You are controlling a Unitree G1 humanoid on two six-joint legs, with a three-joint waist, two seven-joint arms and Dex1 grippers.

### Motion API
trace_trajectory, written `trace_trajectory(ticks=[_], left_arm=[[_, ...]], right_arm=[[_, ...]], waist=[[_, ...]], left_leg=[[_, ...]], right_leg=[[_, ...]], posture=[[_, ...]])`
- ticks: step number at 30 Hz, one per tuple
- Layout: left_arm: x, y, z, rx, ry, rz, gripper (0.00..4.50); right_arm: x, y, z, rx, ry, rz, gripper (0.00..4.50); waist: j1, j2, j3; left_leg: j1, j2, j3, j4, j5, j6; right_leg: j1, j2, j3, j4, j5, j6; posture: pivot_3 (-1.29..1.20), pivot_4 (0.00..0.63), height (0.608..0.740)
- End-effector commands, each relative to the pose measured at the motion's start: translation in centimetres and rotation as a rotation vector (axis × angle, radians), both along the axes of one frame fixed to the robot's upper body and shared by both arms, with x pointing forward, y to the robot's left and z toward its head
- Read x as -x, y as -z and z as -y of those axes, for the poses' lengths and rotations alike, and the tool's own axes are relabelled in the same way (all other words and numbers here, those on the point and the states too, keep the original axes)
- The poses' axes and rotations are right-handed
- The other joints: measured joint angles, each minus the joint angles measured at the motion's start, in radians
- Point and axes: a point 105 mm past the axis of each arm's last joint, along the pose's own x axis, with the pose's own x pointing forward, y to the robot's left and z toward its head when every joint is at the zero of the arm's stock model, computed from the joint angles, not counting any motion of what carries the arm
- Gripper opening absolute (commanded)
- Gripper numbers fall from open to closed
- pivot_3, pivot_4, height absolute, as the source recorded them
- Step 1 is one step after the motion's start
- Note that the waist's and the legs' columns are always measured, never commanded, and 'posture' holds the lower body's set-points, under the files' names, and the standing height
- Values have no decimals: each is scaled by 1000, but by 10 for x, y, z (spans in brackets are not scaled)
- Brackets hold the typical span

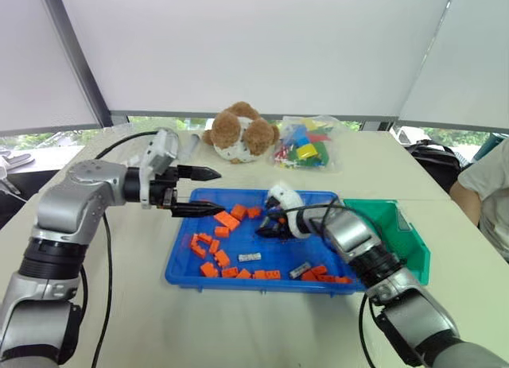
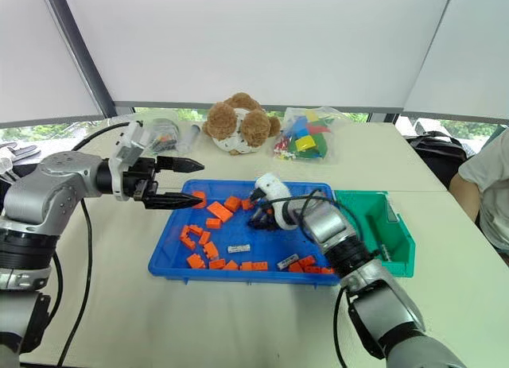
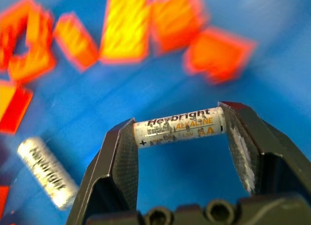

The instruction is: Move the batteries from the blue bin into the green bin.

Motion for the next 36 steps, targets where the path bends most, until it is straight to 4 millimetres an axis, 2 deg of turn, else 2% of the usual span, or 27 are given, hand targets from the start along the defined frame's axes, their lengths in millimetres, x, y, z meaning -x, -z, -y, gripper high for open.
trace_trajectory(ticks=[1, 5, 7, 10, 13, 15, 18, 20, 23, 26, 27, 33, 36], left_arm=[[2, -7, 2, 4, 13, 40, 4500], [0, -2, 6, 2, 33, 32, 4500], [0, 0, 9, 3, 45, 30, 4500], [-2, 0, 13, 10, 61, 31, 4500], [-3, 0, 15, 13, 70, 33, 4500], [-4, 1, 16, 13, 74, 34, 4500], [-4, 0, 17, 13, 77, 36, 4500], [-4, 0, 17, 11, 78, 35, 4500], [-4, 0, 16, 9, 75, 35, 4500], [-3, 1, 16, 6, 73, 34, 4500], [-3, 1, 16, 5, 72, 34, 4500], [-2, -1, 16, 4, 70, 39, 4500], [-1, -2, 16, 3, 69, 44, 4500]], right_arm=[[16, -64, 56, -63, 154, 168, 2183], [48, -68, 115, 19, 310, 172, 2183], [59, -63, 132, 54, 356, 152, 2183], [73, -47, 150, 90, 402, 88, 2183], [80, -32, 150, 89, 387, 31, 2183], [81, -26, 154, 102, 402, 21, 3213], [80, -34, 156, 78, 408, 36, 4473], [80, -40, 153, 78, 397, 52, 4473], [79, -48, 140, 83, 341, 81, 4473], [86, -56, 84, -5, 88, 84, 4473], [88, -55, 71, -18, 30, 75, 4473], [89, -31, 5, -5, -259, 39, 4473], [86, -11, -17, 66, -385, 21, 4473]], waist=[[3, 0, 0], [8, -1, -1], [-3, -1, 0], [-13, 0, -1], [-15, 0, -1], [-11, 0, -1], [-8, 0, -1], [-7, 0, -1], [-7, 0, -1], [-10, 0, -1], [-15, 0, -1], [-8, 0, -1], [-5, 0, -1]], left_leg=[[0, 0, 0, 0, 0, 0], [0, 0, 0, 0, -1, 1], [1, 0, 0, -1, -1, 1], [2, 0, 0, 0, -1, 1], [2, 0, 0, 0, -1, 1], [2, 0, 0, 0, -1, 1], [2, 0, 0, 0, -1, 1], [2, 0, 0, 0, -1, 1], [2, 0, 0, 0, -1, 1], [2, 0, 0, 0, -1, 1], [2, 0, 0, 0, -1, 1], [2, 0, 0, 0, -1, 1], [1, 0, 0, 0, -1, 1]], right_leg=[[0, 0, 0, 0, 0, 0], [1, 0, 0, -2, 0, 0], [1, 1, 0, -2, 0, 0], [1, 2, 1, -1, 0, 0], [1, 2, 2, -1, 0, 0], [1, 2, 2, -1, 0, 0], [1, 2, 2, -1, 0, 0], [1, 2, 2, -1, 0, 0], [1, 2, 2, -1, 0, 0], [1, 2, 2, -1, 0, 0], [1, 2, 2, -1, 0, 0], [1, 2, 1, -1, 0, 0], [1, 2, 1, -1, 0, 0]], posture=[[0, 150, 733], [0, 150, 733], [0, 150, 733], [0, 150, 733], [0, 150, 733], [0, 150, 733], [0, 150, 733], [0, 150, 733], [0, 150, 733], [0, 150, 733], [0, 150, 733], [0, 150, 733], [0, 150, 733]])
